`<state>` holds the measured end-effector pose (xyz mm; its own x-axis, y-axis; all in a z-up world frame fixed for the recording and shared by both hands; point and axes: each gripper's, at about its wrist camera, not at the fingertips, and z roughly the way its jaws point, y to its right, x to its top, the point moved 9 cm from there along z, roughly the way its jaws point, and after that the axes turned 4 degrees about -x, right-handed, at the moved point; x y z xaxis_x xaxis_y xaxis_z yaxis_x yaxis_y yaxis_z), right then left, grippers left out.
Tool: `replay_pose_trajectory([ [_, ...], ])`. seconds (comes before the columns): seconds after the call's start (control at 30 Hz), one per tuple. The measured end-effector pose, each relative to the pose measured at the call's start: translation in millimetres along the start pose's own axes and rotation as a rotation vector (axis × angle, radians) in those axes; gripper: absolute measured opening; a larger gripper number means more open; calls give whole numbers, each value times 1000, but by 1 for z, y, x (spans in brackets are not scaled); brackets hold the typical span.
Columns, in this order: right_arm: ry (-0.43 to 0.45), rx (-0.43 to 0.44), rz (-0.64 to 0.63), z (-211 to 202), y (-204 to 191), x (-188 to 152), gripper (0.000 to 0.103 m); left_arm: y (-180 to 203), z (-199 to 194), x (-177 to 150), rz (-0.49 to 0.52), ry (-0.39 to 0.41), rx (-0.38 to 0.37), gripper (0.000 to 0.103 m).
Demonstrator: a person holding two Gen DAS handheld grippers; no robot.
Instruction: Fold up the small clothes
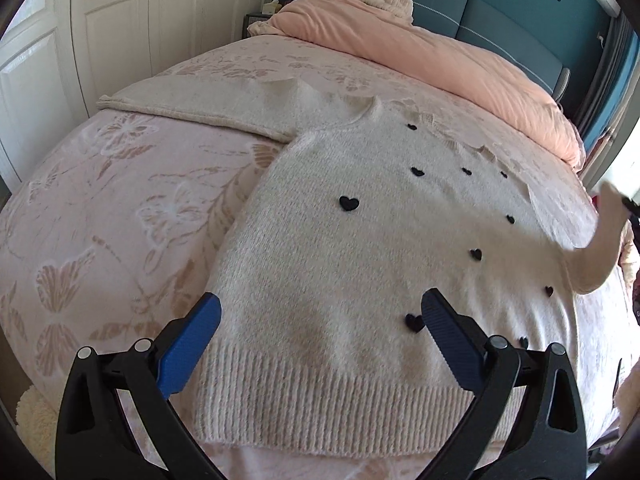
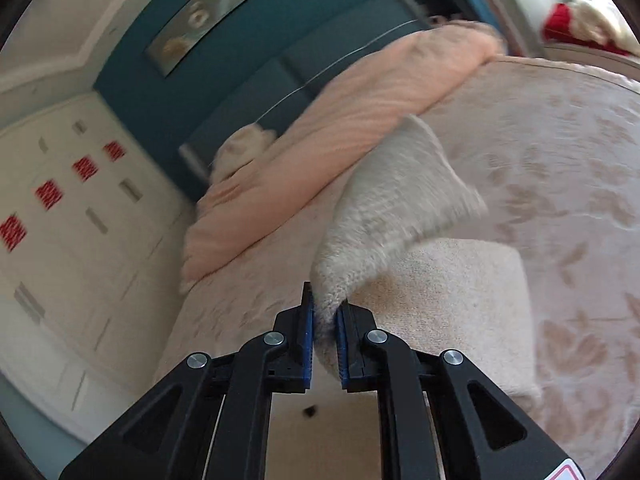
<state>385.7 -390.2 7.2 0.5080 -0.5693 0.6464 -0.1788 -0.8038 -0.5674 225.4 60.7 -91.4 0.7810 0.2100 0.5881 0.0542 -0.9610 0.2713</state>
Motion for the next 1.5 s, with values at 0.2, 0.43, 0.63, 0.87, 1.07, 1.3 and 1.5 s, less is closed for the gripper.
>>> replay_pose_trajectory([
  [0.2,-337,54,-255,101,-111,-152,33,26,13,42,-52,19,-135,98],
  [0.43,-308,-78,-15,56,-16,-170,57,47,95,91,-256,-111,-308,98],
  [0.63,-239,-171,280,37,81,-139,58,68,188,93,-459,-265,-334,96],
  [0.87,-191,-198,249,69,76,-111,8,100,197,133,-378,-192,-354,7],
  [1.07,85,-29,210,22,35,-55,7,126,135,223,-232,85,-471,7],
  [1.3,-131,-197,210,71,88,-114,5,62,227,136,-222,-144,-222,7],
  [1.5,-195,-292,117,61,96,-127,11,56,225,124,-210,-73,-251,9],
])
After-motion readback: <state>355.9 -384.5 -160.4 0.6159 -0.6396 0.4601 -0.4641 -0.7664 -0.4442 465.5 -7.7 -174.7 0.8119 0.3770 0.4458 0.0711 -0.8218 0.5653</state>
